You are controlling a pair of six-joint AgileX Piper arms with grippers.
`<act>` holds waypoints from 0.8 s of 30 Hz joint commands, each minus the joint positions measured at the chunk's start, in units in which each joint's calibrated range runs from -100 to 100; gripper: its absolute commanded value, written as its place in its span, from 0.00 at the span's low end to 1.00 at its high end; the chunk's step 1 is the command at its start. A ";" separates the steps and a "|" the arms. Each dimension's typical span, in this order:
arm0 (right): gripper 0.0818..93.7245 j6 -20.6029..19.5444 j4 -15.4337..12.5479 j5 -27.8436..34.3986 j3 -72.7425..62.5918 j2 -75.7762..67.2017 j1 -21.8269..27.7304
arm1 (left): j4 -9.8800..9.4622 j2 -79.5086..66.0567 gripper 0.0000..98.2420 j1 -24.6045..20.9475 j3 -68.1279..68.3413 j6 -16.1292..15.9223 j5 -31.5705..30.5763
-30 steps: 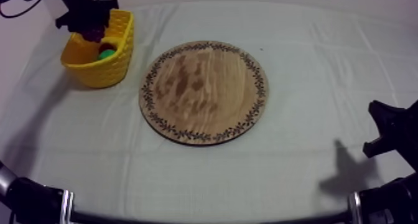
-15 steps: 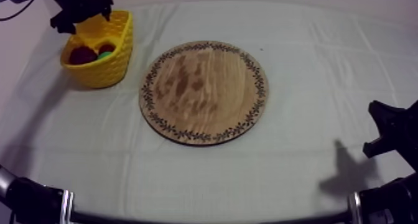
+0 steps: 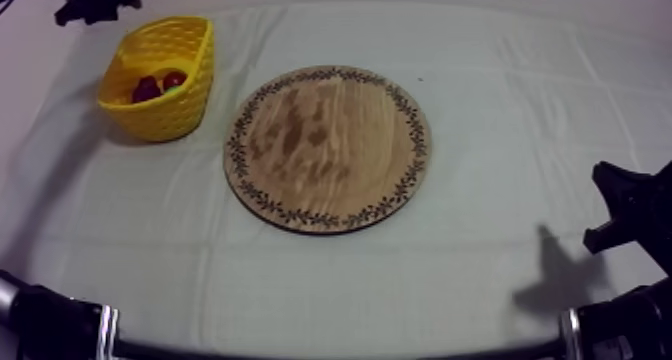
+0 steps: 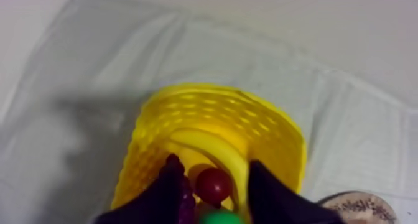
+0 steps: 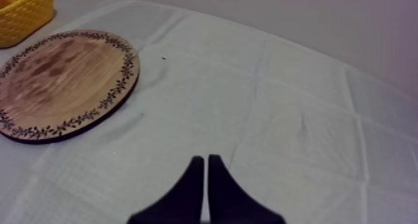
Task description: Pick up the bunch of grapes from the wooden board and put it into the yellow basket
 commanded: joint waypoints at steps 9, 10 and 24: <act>0.00 0.03 0.01 0.00 -0.03 -0.01 0.02 | 11.03 -29.76 0.06 -4.77 17.49 -14.08 -10.01; 0.00 0.04 0.01 0.00 -0.03 -0.01 0.02 | 12.55 -32.89 0.04 -5.39 19.66 -16.00 -10.63; 0.00 0.02 0.01 0.00 -0.03 -0.01 0.02 | 16.27 -77.09 0.00 -6.67 54.74 -20.72 -11.84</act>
